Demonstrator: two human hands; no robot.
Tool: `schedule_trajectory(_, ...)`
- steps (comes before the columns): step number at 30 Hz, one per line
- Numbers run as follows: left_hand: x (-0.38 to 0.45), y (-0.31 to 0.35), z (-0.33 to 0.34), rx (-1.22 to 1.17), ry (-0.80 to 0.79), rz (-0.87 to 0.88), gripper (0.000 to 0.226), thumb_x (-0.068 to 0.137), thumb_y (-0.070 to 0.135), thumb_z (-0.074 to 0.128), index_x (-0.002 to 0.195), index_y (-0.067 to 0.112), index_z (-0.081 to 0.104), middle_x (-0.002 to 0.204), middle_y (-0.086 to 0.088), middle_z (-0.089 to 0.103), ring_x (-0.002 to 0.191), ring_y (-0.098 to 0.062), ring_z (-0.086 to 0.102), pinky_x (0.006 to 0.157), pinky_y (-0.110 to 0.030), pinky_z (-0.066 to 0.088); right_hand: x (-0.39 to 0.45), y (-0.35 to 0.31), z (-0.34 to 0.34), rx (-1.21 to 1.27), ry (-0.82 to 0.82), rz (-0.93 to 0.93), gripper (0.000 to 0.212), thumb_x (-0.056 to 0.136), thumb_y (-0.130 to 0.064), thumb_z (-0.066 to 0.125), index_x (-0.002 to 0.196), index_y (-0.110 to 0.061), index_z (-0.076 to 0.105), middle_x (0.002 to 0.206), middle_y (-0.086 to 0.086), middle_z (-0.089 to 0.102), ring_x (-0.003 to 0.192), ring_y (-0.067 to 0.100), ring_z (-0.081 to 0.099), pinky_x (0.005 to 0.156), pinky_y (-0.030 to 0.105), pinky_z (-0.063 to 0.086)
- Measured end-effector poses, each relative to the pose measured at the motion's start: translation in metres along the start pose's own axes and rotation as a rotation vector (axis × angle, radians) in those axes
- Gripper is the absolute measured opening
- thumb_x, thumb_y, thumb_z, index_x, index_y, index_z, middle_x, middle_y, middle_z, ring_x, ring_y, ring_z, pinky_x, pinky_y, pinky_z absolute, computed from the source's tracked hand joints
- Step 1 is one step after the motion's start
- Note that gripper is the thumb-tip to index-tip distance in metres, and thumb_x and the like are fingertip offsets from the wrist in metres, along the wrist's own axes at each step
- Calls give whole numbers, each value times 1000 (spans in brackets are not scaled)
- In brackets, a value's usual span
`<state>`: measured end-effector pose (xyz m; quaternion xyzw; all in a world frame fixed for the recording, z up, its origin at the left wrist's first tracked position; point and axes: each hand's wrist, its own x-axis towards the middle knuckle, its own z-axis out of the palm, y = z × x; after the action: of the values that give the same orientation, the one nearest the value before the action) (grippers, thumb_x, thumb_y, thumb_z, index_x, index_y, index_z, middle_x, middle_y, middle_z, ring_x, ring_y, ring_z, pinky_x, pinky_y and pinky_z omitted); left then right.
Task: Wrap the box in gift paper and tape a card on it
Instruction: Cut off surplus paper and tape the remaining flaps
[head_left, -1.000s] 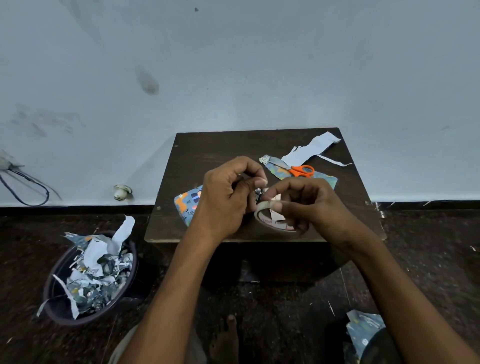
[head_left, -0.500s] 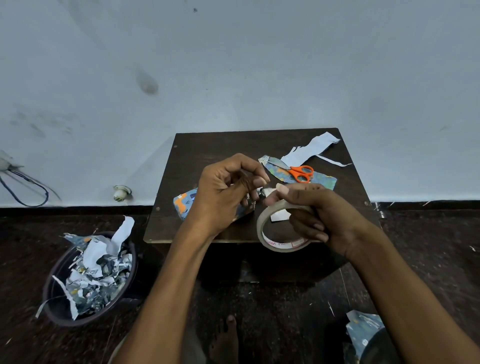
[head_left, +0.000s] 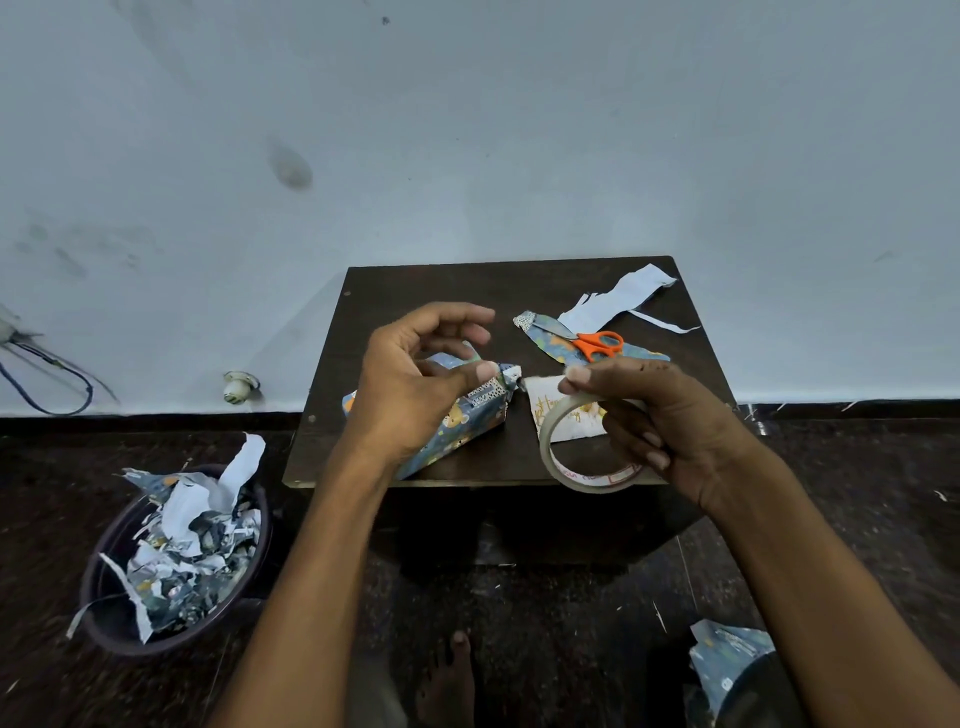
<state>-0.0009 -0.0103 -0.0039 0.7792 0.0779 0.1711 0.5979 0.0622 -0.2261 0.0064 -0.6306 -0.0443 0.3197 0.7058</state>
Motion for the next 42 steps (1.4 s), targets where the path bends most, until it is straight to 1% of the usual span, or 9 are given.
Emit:
schedule_trajectory(3,5,-6,8,519,71,4,73,70,33,90,134,40,56,130,9,58,123,-13,52,107,-42,42,5,2,-6,18,93,27,17,90,-20,69,80,-8,75,100,6,79,29,7,24,30,17,17)
schedule_trajectory(6,15,-11,16,953,-25,-79,102,68,65,80,153,39,29,152,-2,40,143,-23,33,115,-46,19,6,5,-7,6,120,64,16,90,-20,69,87,-5,74,104,6,79,30,7,23,32,18,15)
schedule_trajectory(11,22,-20,21,1121,-228,-175,106,62,66,83,149,35,31,139,-1,51,130,-25,47,110,-45,26,7,6,-11,7,134,119,15,91,-18,70,86,-5,75,105,5,79,32,6,22,32,17,17)
schedule_trajectory(17,17,-15,13,814,-10,0,84,59,50,88,132,39,49,117,5,58,109,-22,58,99,-45,47,14,9,-15,42,157,103,25,89,-27,74,68,-16,80,106,9,77,35,8,22,35,21,15)
schedule_trajectory(21,12,-4,10,446,49,200,87,53,47,83,132,28,52,124,7,59,112,-14,60,96,-39,53,14,5,-11,81,235,41,27,92,-29,68,96,-4,77,47,-5,54,31,7,21,35,21,12)
schedule_trajectory(23,7,3,10,308,46,258,87,54,40,85,132,22,50,126,7,59,112,-9,62,93,-25,53,14,3,-9,98,304,-25,27,92,-27,69,99,-2,76,40,-6,42,30,7,23,35,20,16)
schedule_trajectory(31,5,2,15,-173,-240,28,101,32,-3,81,126,22,53,125,-8,61,106,-22,66,78,-43,59,18,5,14,95,399,-304,37,72,-27,84,92,3,74,64,0,64,34,3,37,36,16,27)
schedule_trajectory(36,12,5,6,-261,-355,-15,100,33,-21,60,127,10,51,127,-9,64,113,-23,65,71,-40,58,13,2,29,72,361,-391,32,77,-8,84,97,13,69,75,15,66,34,1,47,42,7,34)
schedule_trajectory(42,13,15,4,-247,-393,-22,106,40,-26,49,141,6,48,145,-3,58,130,-24,59,79,-42,57,17,4,33,11,379,-439,31,68,-10,91,90,1,72,71,-1,74,55,1,65,53,11,46)
